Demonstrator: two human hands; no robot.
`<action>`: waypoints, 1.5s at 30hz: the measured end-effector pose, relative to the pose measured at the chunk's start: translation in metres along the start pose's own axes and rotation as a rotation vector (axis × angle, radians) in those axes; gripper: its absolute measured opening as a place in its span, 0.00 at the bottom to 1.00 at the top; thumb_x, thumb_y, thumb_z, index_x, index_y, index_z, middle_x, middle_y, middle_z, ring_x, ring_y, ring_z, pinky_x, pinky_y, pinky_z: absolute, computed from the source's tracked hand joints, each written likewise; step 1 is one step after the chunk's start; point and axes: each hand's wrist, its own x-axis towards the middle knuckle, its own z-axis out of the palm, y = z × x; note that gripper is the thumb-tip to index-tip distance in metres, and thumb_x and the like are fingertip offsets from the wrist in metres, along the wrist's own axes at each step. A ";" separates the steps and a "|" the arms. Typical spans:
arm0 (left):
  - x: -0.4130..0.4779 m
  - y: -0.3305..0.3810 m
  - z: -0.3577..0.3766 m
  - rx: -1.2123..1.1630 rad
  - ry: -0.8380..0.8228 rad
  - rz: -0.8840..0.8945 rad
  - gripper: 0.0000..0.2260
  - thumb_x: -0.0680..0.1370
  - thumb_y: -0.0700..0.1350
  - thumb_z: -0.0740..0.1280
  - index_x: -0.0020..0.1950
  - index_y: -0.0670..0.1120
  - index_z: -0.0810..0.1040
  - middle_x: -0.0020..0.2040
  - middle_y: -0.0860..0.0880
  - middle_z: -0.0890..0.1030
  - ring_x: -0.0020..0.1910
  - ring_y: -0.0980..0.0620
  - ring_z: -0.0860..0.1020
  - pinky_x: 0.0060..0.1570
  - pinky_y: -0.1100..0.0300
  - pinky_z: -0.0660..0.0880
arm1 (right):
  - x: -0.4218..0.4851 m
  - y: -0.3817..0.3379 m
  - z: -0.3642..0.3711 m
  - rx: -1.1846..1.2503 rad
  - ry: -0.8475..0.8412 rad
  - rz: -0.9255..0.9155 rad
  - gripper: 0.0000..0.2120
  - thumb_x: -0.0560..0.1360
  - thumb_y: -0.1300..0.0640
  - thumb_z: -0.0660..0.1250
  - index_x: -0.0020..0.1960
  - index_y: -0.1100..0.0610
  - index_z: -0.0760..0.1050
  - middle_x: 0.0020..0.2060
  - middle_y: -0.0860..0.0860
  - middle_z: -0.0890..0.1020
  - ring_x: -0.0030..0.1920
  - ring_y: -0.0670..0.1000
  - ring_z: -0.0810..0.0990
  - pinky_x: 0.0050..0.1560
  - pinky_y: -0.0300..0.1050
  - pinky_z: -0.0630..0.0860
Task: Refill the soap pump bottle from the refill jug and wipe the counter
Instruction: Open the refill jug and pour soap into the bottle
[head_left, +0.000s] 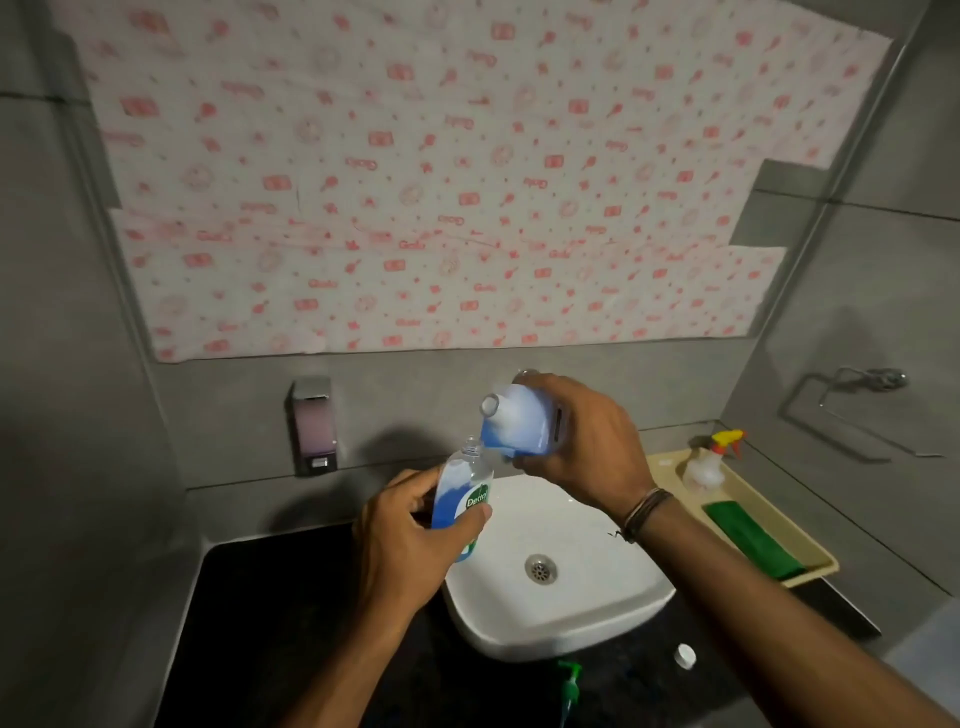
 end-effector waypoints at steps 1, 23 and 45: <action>0.001 0.000 -0.004 0.009 0.002 -0.003 0.23 0.63 0.64 0.80 0.54 0.57 0.86 0.45 0.58 0.87 0.41 0.56 0.86 0.39 0.52 0.86 | 0.002 -0.002 0.000 -0.020 -0.012 -0.020 0.38 0.59 0.44 0.82 0.65 0.40 0.70 0.57 0.44 0.83 0.52 0.53 0.84 0.48 0.49 0.83; 0.007 -0.007 -0.025 0.063 0.049 0.024 0.21 0.67 0.56 0.82 0.57 0.52 0.87 0.49 0.57 0.87 0.44 0.57 0.86 0.41 0.55 0.86 | 0.018 -0.027 0.001 -0.193 -0.014 -0.154 0.34 0.63 0.52 0.83 0.67 0.47 0.76 0.57 0.48 0.84 0.52 0.54 0.82 0.52 0.50 0.80; 0.004 -0.004 -0.022 0.055 0.051 0.012 0.22 0.66 0.57 0.82 0.57 0.52 0.87 0.49 0.56 0.87 0.43 0.55 0.86 0.41 0.52 0.86 | 0.017 -0.033 -0.008 -0.236 0.001 -0.199 0.33 0.64 0.56 0.83 0.67 0.52 0.78 0.57 0.53 0.85 0.53 0.59 0.83 0.56 0.58 0.80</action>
